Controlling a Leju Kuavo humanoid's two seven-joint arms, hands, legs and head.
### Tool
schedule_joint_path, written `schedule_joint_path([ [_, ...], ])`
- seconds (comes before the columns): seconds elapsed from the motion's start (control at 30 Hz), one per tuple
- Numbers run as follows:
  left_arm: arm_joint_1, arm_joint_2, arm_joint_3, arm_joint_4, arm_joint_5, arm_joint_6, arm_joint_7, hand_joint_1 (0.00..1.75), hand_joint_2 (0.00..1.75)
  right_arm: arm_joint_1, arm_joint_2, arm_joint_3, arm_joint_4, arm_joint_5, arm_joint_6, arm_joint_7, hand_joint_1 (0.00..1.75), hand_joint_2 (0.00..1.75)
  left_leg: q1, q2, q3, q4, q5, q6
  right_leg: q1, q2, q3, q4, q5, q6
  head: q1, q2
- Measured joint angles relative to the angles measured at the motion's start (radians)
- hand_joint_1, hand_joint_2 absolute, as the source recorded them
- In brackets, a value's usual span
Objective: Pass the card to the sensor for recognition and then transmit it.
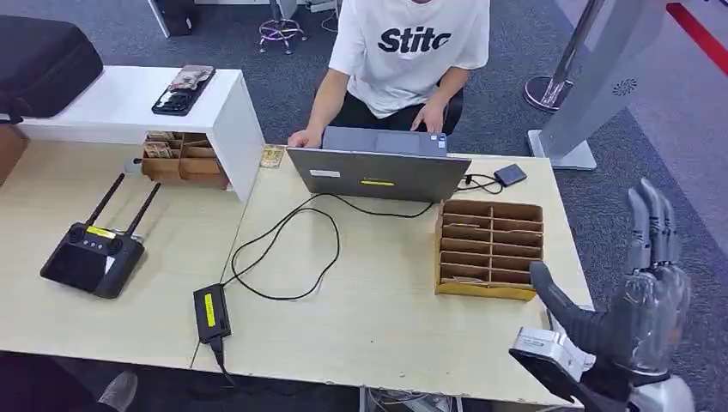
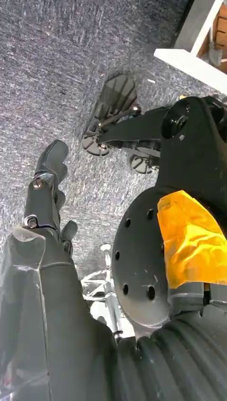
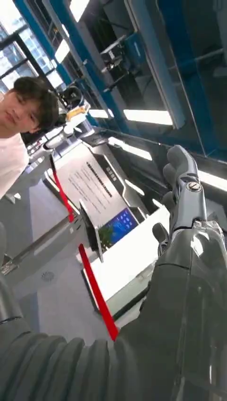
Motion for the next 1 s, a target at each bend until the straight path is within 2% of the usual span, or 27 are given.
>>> schedule_joint_path([
  [0.67, 0.0, 0.002, -0.01, 0.0, 0.0, 0.0, 0.004, 0.0, 1.75, -0.026, -0.037, 0.024, 0.038, 0.02, 0.005, 0.011, 0.0, 1.75, 0.0, 0.0, -0.001, 0.0, 0.0, 0.0, 0.0, 0.0, 0.0, 0.0, 0.0, 0.0, 0.0, 0.0],
  [0.8, 0.0, 0.002, -0.02, 0.0, 0.0, -0.002, 0.013, 0.0, 1.75, -0.073, -0.073, 0.051, 0.083, 0.041, 0.018, 0.056, 0.0, 1.75, 0.0, 0.001, 0.0, 0.0, 0.0, 0.0, 0.0, 0.0, 0.0, 0.0, 0.0, 0.0, 0.0, 0.0],
  [1.0, -0.002, 0.009, -0.048, 0.0, -0.002, -0.022, 0.012, 0.0, 1.75, -0.213, -0.14, 0.08, 0.193, 0.045, 0.074, 0.103, 0.0, 1.75, 0.0, 0.0, 0.0, 0.0, 0.001, -0.001, 0.0, 0.001, 0.0, 0.0, 0.002, 0.001, 0.0, 0.0],
])
